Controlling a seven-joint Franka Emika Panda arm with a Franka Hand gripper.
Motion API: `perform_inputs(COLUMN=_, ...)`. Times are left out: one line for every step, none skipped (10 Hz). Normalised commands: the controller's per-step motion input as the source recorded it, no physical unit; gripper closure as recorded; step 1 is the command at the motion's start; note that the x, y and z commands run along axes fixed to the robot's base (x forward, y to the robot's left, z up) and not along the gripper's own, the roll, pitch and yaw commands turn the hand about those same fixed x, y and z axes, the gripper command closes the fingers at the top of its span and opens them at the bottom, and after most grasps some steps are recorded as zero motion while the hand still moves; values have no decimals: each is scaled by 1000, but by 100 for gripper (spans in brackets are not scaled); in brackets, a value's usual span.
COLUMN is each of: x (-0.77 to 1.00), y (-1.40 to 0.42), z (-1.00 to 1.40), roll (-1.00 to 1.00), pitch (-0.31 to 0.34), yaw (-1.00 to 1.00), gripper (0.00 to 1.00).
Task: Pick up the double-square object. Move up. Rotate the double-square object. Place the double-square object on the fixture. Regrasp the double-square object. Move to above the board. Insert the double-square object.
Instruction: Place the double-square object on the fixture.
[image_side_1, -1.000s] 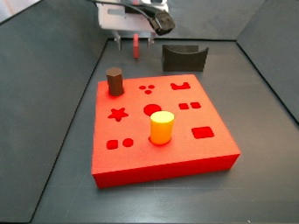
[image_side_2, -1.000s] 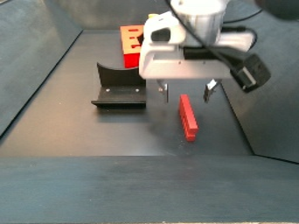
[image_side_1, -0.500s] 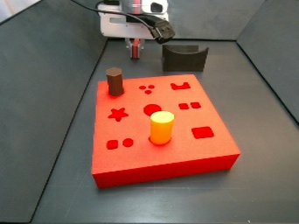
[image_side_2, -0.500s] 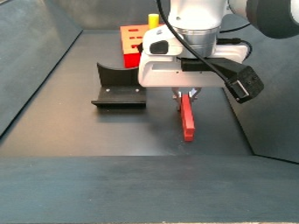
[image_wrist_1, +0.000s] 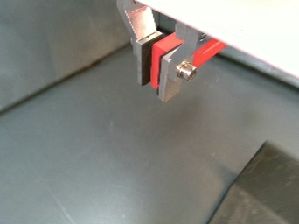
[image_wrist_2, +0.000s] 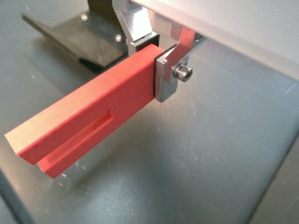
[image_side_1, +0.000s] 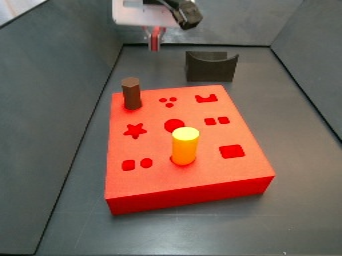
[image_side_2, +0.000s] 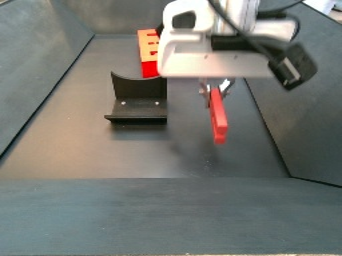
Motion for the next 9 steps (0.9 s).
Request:
perform_inputs(x=0, y=0, z=1000, roll=0, pitch=0, yaw=0, gripper=100)
perform_inputs(x=5, y=2, z=1000, roll=0, pitch=-4, yaw=1, gripper=100)
perform_inputs(x=-6, y=-1, z=1000, roll=-8, pitch=17, yaw=-2, gripper=100)
perform_inputs(x=-6, y=-1, z=1000, roll=-12, pitch=21, yaw=-2, gripper=100)
perform_inputs(x=-12, y=-3, z=1000, roll=-19, pitch=25, yaw=-4, gripper=100)
perform_inputs(x=-16, y=-4, z=1000, roll=-25, pitch=24, yaw=-5, gripper=100)
perform_inputs(x=-18, y=-5, z=1000, roll=-33, pitch=24, yaw=-7, gripper=100)
perform_inputs(x=-18, y=-5, z=1000, roll=-38, pitch=26, yaw=-8, gripper=100)
perform_inputs(x=-11, y=-4, z=716, roll=-50, pitch=36, yaw=-11, gripper=100)
